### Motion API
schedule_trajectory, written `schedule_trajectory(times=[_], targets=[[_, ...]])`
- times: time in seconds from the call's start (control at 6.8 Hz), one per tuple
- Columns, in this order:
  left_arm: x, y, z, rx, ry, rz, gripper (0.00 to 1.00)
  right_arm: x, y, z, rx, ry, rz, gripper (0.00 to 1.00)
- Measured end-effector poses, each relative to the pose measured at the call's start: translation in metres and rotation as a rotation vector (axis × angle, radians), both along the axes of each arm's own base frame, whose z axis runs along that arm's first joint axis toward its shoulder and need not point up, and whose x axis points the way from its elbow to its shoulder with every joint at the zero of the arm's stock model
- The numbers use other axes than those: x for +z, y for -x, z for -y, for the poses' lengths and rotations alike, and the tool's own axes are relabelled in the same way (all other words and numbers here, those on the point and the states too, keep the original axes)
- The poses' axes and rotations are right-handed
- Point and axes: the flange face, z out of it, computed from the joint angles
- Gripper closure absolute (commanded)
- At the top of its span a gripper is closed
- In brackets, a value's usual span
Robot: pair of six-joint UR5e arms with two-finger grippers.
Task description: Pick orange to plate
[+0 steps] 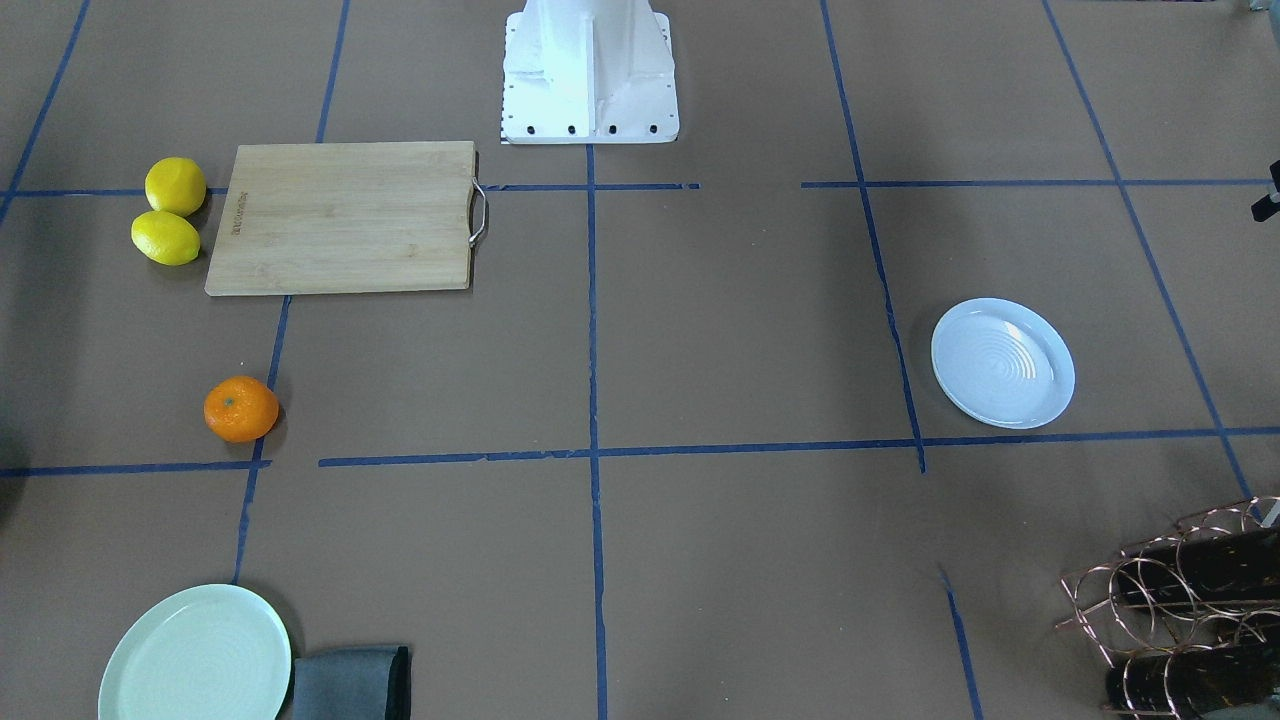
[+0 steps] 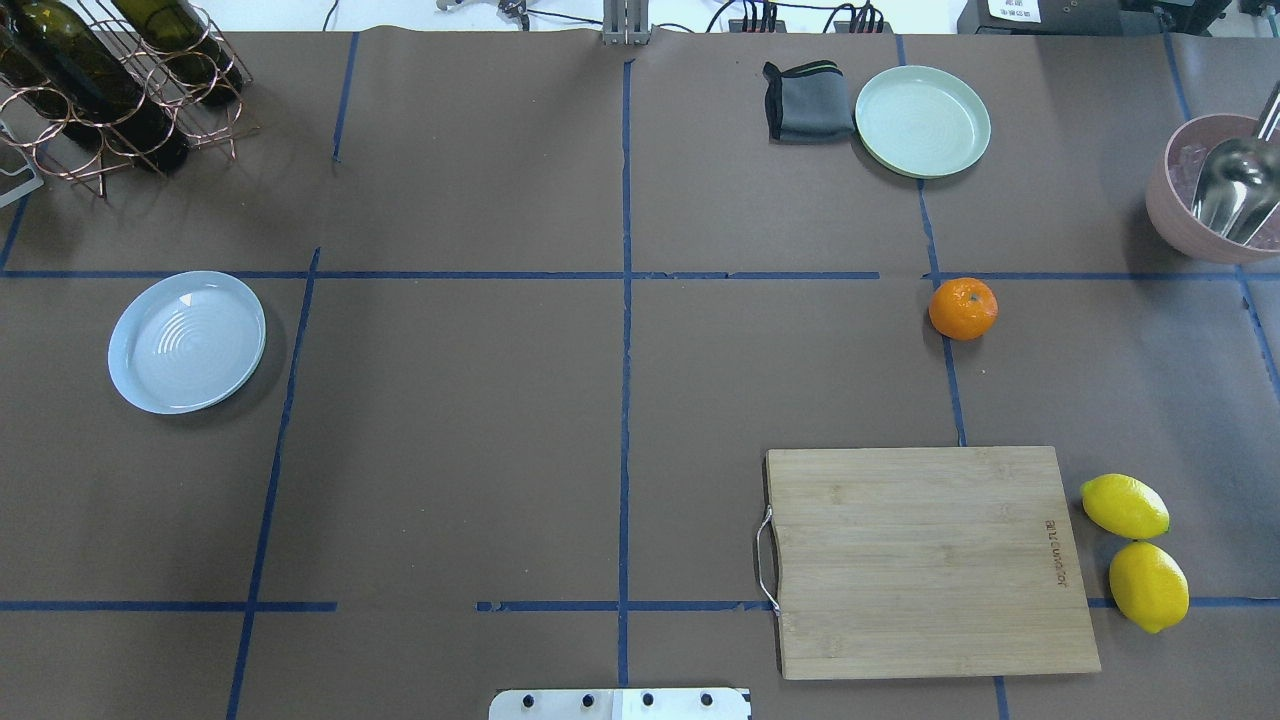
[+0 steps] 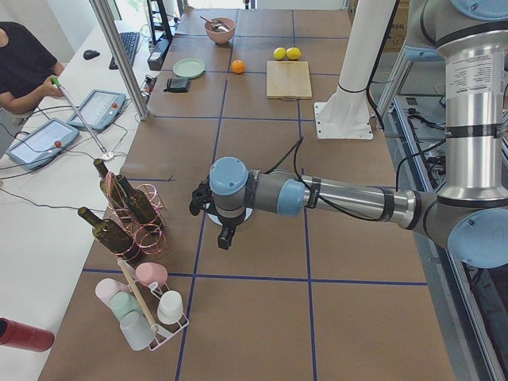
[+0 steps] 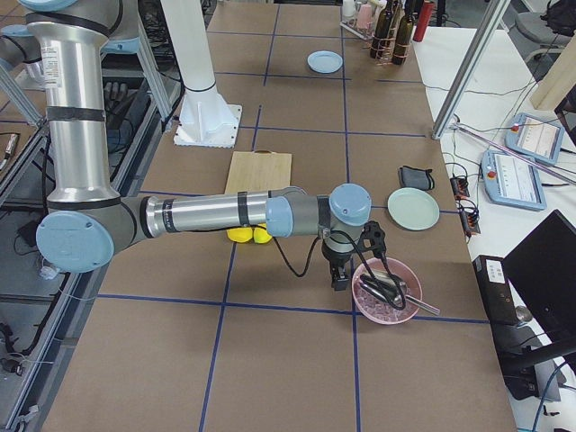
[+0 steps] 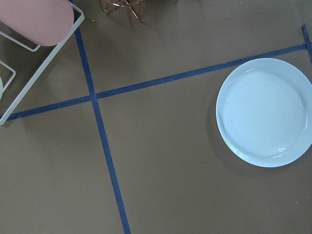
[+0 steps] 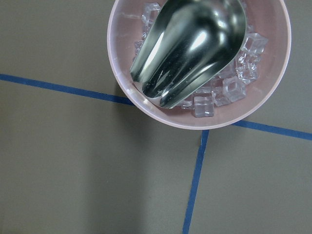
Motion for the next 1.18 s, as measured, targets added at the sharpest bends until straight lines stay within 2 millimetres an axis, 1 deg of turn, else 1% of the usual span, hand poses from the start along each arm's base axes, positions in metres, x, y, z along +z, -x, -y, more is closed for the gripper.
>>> schedule_trajectory(times=[0.15, 0.29, 0.44, 0.59, 0.74, 0.88, 1.03, 1.18], targets=[[0.0, -0.011, 0.003, 0.006, -0.027, -0.008, 0.0, 0.001, 0.0, -0.002, 0.0, 0.0, 0.002, 0.0], [-0.004, -0.036, 0.011, -0.002, -0.007, -0.021, 0.0, 0.001, 0.0, -0.004, -0.001, -0.009, 0.003, 0.0], [-0.015, -0.075, 0.022, -0.021, 0.035, -0.045, 0.0, 0.007, 0.0, -0.009, 0.0, -0.022, 0.004, 0.0], [-0.019, -0.114, 0.033, -0.034, 0.078, -0.056, 0.02, 0.015, 0.0, -0.019, 0.002, -0.044, 0.006, 0.0], [-0.013, -0.149, 0.046, -0.042, 0.099, -0.02, 0.05, 0.021, -0.001, -0.028, 0.003, -0.08, 0.01, 0.0], [-0.002, -0.172, 0.063, -0.055, 0.1, 0.031, 0.07, 0.026, -0.001, -0.034, 0.003, -0.098, 0.012, 0.0], [0.009, -0.189, 0.08, -0.058, 0.107, 0.065, 0.1, 0.028, 0.0, -0.037, 0.001, -0.103, 0.013, 0.0], [0.017, -0.204, 0.09, -0.048, 0.118, 0.083, 0.12, 0.028, 0.002, -0.038, -0.002, -0.105, 0.014, 0.0]])
